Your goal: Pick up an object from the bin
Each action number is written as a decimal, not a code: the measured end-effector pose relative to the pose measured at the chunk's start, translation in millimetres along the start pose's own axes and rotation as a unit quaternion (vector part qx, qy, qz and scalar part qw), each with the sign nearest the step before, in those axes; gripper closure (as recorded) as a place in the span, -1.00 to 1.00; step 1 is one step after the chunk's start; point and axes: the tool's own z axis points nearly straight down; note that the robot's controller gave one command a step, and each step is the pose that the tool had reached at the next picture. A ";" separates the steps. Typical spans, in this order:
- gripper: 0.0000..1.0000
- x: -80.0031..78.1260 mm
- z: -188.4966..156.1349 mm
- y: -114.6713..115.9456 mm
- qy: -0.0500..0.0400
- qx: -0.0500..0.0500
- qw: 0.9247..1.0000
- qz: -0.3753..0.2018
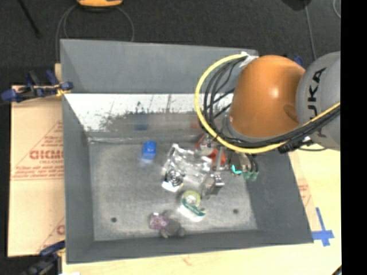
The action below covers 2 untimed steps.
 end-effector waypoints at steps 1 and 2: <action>-1.00 -60.7 121.8 -29.9 -0.008 0.000 0.992 -0.124; -1.00 -82.3 95.5 -41.8 -0.006 0.002 0.979 -0.204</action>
Offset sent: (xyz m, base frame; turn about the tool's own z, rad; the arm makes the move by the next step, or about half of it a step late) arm 0.0754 -0.0384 -0.1670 -0.3050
